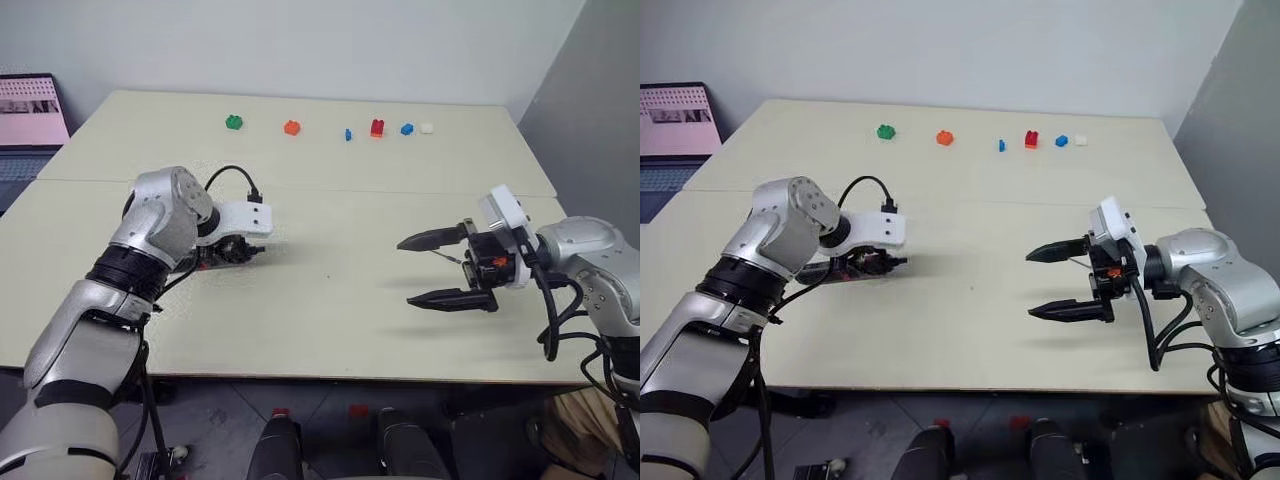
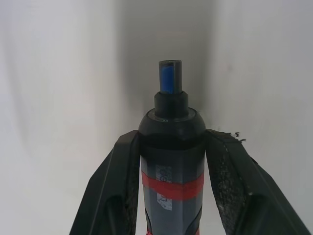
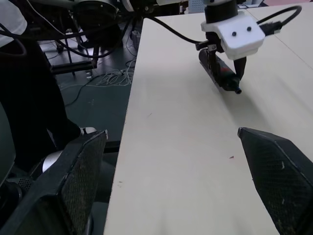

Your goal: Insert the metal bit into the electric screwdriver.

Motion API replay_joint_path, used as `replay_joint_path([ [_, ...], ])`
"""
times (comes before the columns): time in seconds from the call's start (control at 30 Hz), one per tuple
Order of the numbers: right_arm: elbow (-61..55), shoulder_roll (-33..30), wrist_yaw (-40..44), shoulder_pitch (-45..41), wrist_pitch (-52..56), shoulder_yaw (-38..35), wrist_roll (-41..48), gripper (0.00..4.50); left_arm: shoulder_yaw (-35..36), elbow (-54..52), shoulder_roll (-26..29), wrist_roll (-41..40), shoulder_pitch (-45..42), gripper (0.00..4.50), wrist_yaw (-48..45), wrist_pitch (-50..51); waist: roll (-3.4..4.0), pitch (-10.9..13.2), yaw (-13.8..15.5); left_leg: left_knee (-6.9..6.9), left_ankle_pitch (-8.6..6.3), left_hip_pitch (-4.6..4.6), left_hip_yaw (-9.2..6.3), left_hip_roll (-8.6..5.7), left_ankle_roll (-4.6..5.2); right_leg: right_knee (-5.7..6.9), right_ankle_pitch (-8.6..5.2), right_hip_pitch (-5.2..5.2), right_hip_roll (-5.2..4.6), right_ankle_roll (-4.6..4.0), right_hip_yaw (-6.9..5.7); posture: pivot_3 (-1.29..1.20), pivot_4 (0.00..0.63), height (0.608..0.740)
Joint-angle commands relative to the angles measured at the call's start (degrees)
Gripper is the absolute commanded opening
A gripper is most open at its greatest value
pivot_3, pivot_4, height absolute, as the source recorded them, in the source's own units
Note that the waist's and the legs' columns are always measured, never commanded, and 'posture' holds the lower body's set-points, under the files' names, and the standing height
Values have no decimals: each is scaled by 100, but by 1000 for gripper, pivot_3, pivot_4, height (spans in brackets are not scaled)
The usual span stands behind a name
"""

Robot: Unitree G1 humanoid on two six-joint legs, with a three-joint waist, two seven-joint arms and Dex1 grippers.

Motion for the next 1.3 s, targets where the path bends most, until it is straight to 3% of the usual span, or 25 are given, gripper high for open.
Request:
replay_joint_path([
  [0.03, -191, -168, 16, -39, -19, -250, 42, 4500, 826, -736, -7, -618, 4, 1638, 233, 396, 1, 1, 1, 0, 0, 0, 0, 0, 0, 0, 0, 0, 0, 0, 0, 0, 150, 740],
  [0.2, -360, -241, -157, 83, 55, -411, 133, 4500, 1517, -1641, -346, -1296, 279, 1638, 711, 1221, 1, 1, 7, 0, 0, -1, -2, 0, 0, 0, -1, 0, 0, 2, -3, 0, 150, 740],
  [0.33, -529, -278, -315, 248, 110, -558, 175, 4500, 2157, -2376, -1125, -1964, 418, 1638, 1496, 2030, 0, 1, 18, 3, 1, 0, -4, 0, -1, 3, 0, 1, 0, 2, -4, 0, 150, 740],
  [0.67, -807, -285, -744, 496, 168, -811, 213, 4500, 3085, -2939, -3114, -3311, 895, 1637, 3473, 2084, 1, 1, 13, 15, 3, 4, -5, -1, -2, 7, 5, 6, 2, 2, -3, 0, 150, 740],
  [0.77, -907, -241, -895, 579, 185, -870, 226, 4500, 3044, -3051, -3457, -3478, 1201, 1637, 3774, 1758, 1, 0, 19, 18, 5, 6, -5, -2, -3, 7, 6, 10, 1, 4, -1, 0, 150, 740],
  [0.97, -1107, -218, -1140, 759, 227, -945, 281, 4500, 2794, -3313, -3802, -3765, 1880, 1637, 4052, 1327, 1, 0, 23, 18, 5, 7, -5, -2, -4, 4, 10, 10, 2, 0, 0, 0, 150, 740],
  [1.3, -1373, -275, -1306, 1046, 269, -1062, 334, 4500, 2496, -3339, -3523, -4299, 2362, 1636, 3676, 1205, 1, 0, 43, 18, 7, 9, -5, -5, -7, 2, 5, 13, 1, 9, 1, 0, 150, 740],
])
